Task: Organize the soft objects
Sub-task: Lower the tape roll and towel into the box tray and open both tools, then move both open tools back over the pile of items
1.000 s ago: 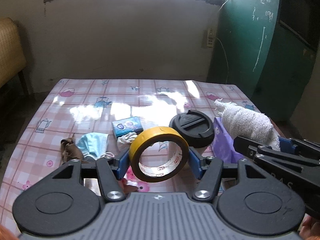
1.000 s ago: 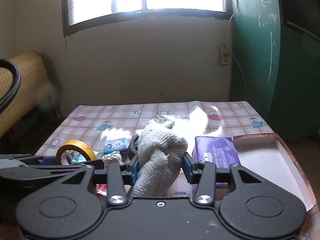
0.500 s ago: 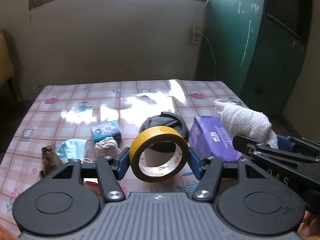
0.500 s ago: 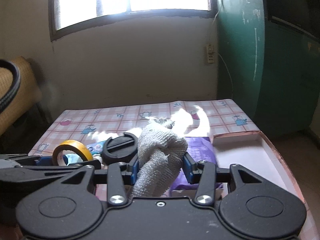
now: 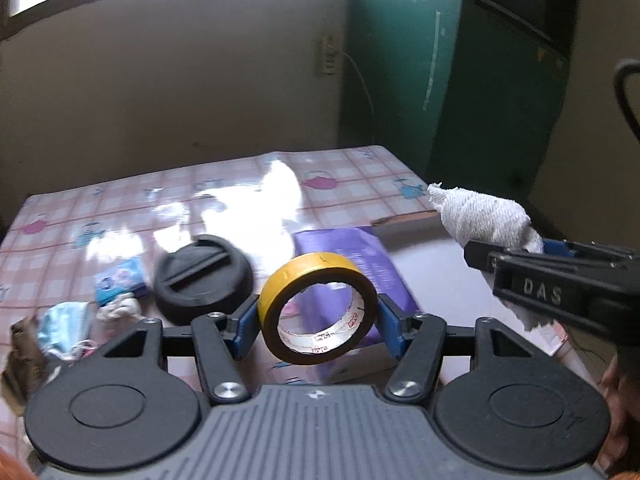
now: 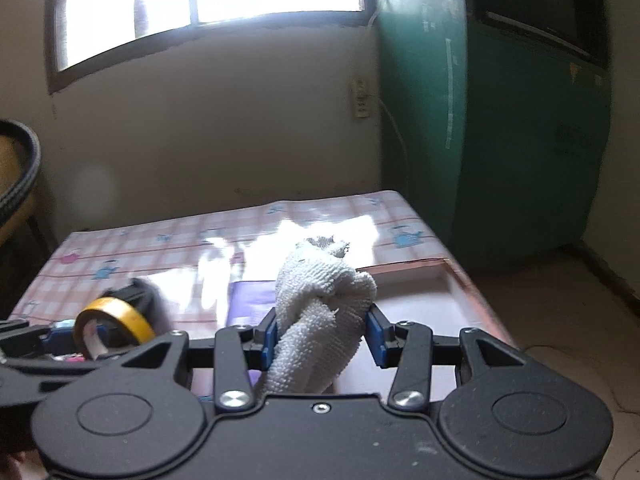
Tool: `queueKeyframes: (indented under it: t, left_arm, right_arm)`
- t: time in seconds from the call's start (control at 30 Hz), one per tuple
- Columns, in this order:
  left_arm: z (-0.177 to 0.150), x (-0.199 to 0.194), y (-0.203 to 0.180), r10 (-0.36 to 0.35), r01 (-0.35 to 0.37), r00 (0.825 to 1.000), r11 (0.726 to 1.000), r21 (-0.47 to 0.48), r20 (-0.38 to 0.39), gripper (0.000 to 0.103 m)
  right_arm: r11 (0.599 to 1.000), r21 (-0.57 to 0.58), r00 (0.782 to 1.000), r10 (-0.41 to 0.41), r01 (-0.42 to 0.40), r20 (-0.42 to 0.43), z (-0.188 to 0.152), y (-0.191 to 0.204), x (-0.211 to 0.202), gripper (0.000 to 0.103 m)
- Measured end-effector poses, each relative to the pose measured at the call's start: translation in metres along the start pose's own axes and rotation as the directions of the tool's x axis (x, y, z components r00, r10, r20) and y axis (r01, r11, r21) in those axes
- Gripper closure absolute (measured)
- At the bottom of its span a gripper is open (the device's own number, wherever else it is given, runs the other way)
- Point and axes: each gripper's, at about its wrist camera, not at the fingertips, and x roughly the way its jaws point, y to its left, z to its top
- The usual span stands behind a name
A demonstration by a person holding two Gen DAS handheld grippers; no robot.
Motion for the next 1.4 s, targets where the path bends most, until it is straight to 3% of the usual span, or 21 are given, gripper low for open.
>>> queueKeyframes:
  t: [0.37, 0.43, 0.5, 0.53, 0.57, 0.63, 0.83, 1.07, 1.4]
  left_arm:
    - [0.011, 0.05, -0.049, -0.089, 0.091, 0.996, 0.995, 0.049, -0.029, 0.041]
    - [0.013, 0.06, -0.055, -0.151, 0.152, 0.988, 0.987, 0.048, -0.024, 0.04]
    - [0.015, 0.064, -0.06, -0.203, 0.204, 0.979, 0.978, 0.053, -0.021, 0.029]
    - [0.015, 0.063, -0.062, -0.201, 0.201, 0.98, 0.978, 0.063, -0.008, 0.017]
    - [0.014, 0.062, -0.064, -0.195, 0.194, 0.981, 0.978, 0.075, 0.009, 0.012]
    - [0.013, 0.058, -0.064, -0.196, 0.193, 0.98, 0.977, 0.095, 0.027, 0.011]
    - [0.014, 0.05, -0.051, -0.16, 0.159, 0.987, 0.987, 0.031, 0.026, 0.011]
    - [0.009, 0.021, -0.037, -0.022, 0.022, 1.0, 0.999, 0.047, 0.003, 0.009]
    - [-0.003, -0.012, -0.001, 0.09, -0.09, 0.996, 0.996, 0.007, -0.013, 0.008]
  right_arm:
    - [0.999, 0.007, 0.998, -0.031, 0.032, -0.059, 0.009, -0.06, 0.04, 0.05]
    - [1.0, 0.007, 0.997, -0.027, 0.027, -0.067, 0.011, -0.065, 0.049, 0.048]
    - [1.0, 0.015, 0.998, -0.015, 0.016, -0.065, 0.013, -0.07, 0.056, 0.042]
    - [1.0, 0.015, 0.998, -0.011, 0.012, -0.054, 0.015, -0.073, 0.058, 0.035]
    - [1.0, 0.016, 0.999, -0.008, 0.009, -0.04, 0.016, -0.074, 0.058, 0.029]
    - [1.0, 0.025, 1.0, -0.005, 0.005, -0.025, 0.019, -0.077, 0.056, 0.025]
    - [1.0, 0.027, 1.0, -0.01, 0.01, -0.01, 0.02, -0.074, 0.04, 0.024]
    - [0.999, -0.004, 0.999, -0.034, 0.034, 0.012, 0.015, -0.051, 0.011, 0.014]
    - [0.998, -0.04, 0.999, -0.04, 0.041, 0.015, 0.006, -0.01, -0.014, 0.013]
